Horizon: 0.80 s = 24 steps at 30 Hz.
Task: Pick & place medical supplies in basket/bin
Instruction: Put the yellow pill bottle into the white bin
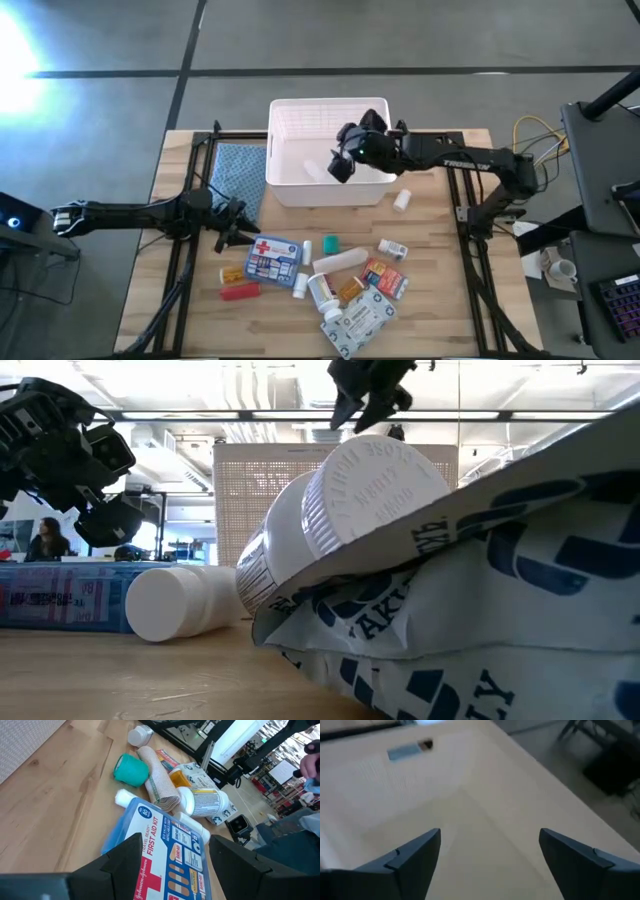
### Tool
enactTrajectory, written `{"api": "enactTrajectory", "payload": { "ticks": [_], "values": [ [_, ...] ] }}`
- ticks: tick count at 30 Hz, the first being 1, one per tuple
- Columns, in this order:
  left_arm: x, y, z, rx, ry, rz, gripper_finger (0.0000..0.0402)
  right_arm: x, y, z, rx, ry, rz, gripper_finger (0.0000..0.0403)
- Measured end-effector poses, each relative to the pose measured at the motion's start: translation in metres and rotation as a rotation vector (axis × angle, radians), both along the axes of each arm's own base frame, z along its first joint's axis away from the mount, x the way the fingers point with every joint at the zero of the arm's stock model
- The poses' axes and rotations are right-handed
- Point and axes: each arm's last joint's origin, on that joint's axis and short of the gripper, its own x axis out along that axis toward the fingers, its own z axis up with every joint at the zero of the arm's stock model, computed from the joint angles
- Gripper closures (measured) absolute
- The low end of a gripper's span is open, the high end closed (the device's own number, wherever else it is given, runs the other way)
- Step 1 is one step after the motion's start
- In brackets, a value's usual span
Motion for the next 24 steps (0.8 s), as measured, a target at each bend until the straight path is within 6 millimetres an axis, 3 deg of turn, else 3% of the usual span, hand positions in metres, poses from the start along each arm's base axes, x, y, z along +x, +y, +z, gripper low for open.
{"api": "enactTrajectory", "payload": {
  "ticks": [5,10,15,20,24],
  "values": [
    [0.000,0.000,0.000,0.000,0.000,0.000,0.0190,-0.028,0.011,0.000,0.148,0.135,-0.136,0.0076],
    [0.000,0.000,0.000,0.000,0.000,0.000,0.0190,-0.066,0.030,0.004,0.288,0.171,-0.321,0.0076],
    [0.000,0.000,0.000,0.000,0.000,0.000,0.0190,-0.090,0.054,-0.004,0.484,0.205,-0.385,0.0076],
    [0.000,0.000,0.000,0.000,0.000,0.000,0.0190,-0.110,0.074,-0.028,0.632,0.230,-0.468,0.0078],
    [0.000,0.000,0.000,0.000,0.000,0.000,0.0190,-0.131,0.082,-0.056,0.685,0.180,-0.698,0.0078]
  ]
}}
